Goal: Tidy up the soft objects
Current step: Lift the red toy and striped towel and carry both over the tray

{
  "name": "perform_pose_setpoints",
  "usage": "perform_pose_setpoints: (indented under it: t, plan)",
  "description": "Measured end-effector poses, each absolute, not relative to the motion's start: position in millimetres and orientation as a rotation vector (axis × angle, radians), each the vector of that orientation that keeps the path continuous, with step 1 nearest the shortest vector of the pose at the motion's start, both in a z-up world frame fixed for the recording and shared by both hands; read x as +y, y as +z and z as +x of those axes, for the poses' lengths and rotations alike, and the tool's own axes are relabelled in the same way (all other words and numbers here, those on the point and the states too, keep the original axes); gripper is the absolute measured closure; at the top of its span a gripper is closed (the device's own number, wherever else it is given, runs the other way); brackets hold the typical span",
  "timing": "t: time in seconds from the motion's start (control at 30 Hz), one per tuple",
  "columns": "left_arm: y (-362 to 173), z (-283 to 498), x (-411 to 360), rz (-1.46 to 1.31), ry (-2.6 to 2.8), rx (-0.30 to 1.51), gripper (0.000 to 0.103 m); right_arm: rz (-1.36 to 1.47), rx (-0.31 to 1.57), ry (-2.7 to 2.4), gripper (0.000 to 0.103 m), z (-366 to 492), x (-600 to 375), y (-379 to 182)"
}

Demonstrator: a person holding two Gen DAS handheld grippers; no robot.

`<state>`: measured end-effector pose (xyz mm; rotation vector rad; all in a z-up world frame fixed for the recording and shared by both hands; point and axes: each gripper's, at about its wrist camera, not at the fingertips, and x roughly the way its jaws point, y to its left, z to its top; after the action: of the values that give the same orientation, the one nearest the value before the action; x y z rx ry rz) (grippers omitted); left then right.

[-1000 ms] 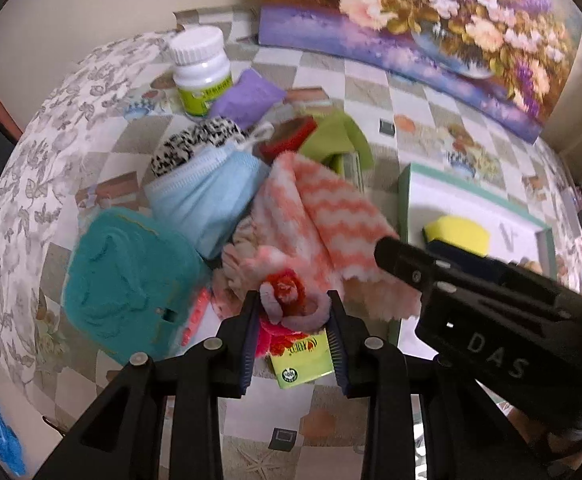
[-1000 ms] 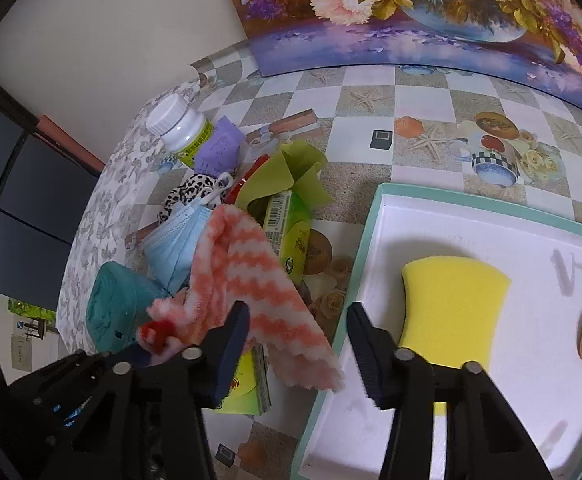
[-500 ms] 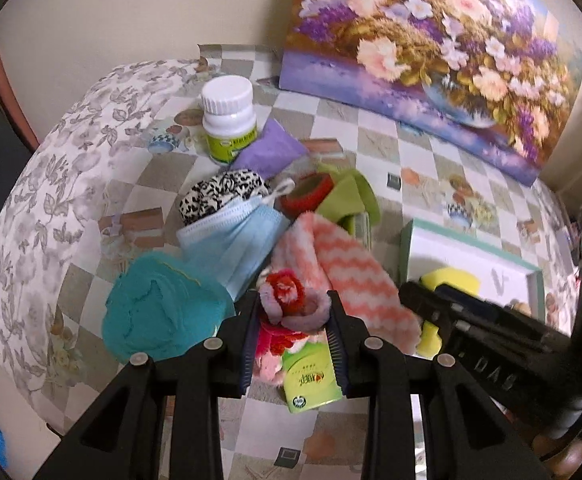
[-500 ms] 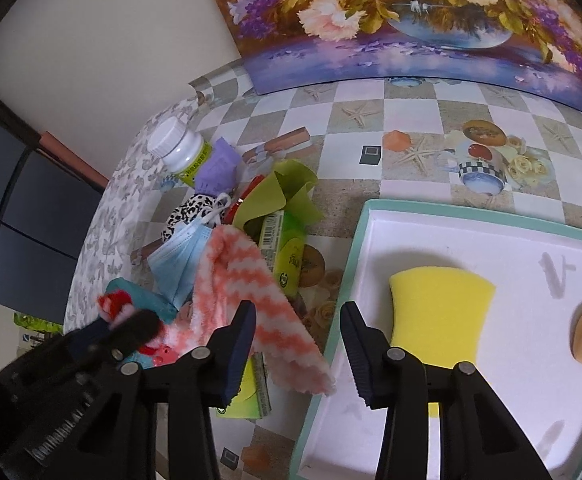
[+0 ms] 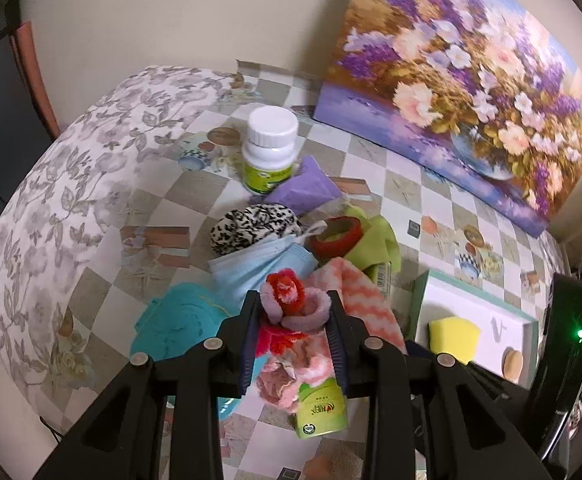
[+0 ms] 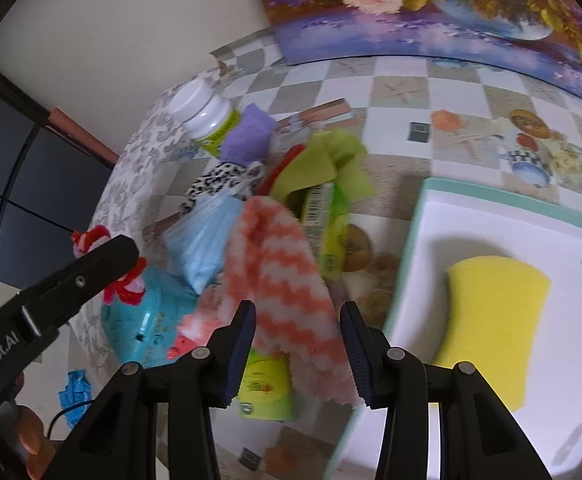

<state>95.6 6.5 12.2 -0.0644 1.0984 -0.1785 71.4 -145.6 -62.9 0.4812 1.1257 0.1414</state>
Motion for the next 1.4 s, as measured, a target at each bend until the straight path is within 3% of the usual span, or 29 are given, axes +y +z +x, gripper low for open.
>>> perform_pose_setpoints:
  t: [0.6, 0.67, 0.87, 1.4]
  plan:
    - [11.3, 102.4, 21.5, -0.129, -0.175, 1.11, 0.07, 0.39, 1.172, 0.099, 0.057, 89.9, -104.8, -75.9]
    - [10.1, 103.6, 22.1, -0.133, -0.175, 1.114, 0.07, 0.388, 1.172, 0.092, 0.072, 90.7, -104.2, -77.7]
    - [7.9, 104.8, 24.3, -0.136, -0.175, 1.12, 0.07, 0.401, 1.141, 0.074, 0.084, 86.9, -112.0, -71.2]
    - [18.0, 94.3, 13.5, -0.099, -0.197, 1.097, 0.07, 0.429, 0.985, -0.006, 0.084, 42.5, -157.7, -6.5]
